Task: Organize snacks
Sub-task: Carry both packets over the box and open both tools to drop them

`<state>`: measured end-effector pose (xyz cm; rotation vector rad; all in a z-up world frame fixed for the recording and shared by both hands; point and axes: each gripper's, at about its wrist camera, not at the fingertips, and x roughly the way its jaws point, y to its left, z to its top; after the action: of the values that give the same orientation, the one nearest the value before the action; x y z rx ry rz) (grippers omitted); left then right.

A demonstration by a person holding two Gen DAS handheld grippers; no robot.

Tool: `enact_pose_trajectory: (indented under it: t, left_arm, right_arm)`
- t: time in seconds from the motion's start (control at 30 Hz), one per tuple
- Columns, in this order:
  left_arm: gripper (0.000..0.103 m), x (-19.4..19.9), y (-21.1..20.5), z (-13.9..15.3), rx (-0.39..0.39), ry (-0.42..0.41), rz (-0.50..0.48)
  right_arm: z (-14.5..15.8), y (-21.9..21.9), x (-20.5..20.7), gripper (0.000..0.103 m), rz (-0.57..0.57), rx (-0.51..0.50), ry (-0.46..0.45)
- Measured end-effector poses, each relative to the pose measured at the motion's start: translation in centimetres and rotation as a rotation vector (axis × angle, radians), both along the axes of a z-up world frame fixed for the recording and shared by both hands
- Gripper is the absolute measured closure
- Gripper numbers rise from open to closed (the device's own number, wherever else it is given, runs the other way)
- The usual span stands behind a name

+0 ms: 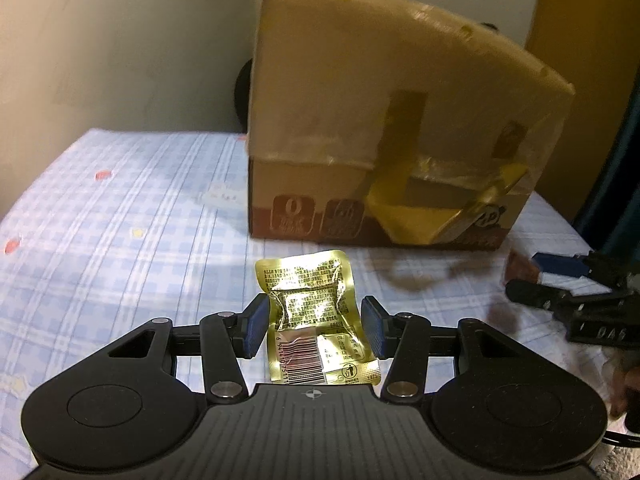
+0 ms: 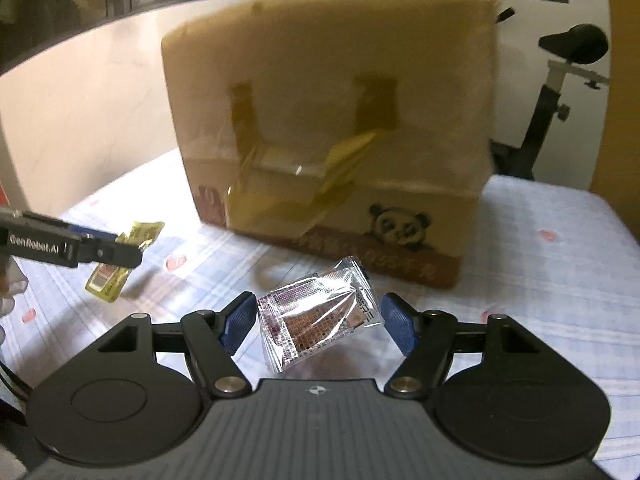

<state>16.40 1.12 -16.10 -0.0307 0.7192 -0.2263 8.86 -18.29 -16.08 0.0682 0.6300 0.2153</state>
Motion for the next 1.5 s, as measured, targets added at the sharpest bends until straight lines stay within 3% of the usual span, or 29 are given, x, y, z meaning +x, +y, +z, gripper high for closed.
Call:
enact_pose_trajectory:
  t: [0.17,0.53,0.73,1.17,1.5]
  left_arm:
    - [0.051,-0.1,-0.4,2.8,-0.027,-0.059,-0.027]
    - [0.050,0.4,-1.5,11.7,-0.059,-0.275,-0.116]
    - [0.050,1.9,-2.4,14.5,-0.059,-0.315,-0.142]
    - [0.050,7.9,-4.7,16.7,-0.049,-0.335,-0.133]
    - [0.050,12.9,-6.6,15.1,-0.057,-0.235,-0.104]
  right_arm:
    - [3.7,-1.2,-0.5,0.032,-0.017,-0.008,-0.078]
    - [12.2,-1.3,1.3,0.032,-0.002,-0.011,-0.228]
    - [15.0,-1.2,3.5,0.032,0.025,-0.023,-0.261]
    - [16.5,-2.2,10.7,0.032,0.042,0.033,-0.189]
    - [14.5,-2.8,15.9,0.032,-0.018,-0.021,-0.073]
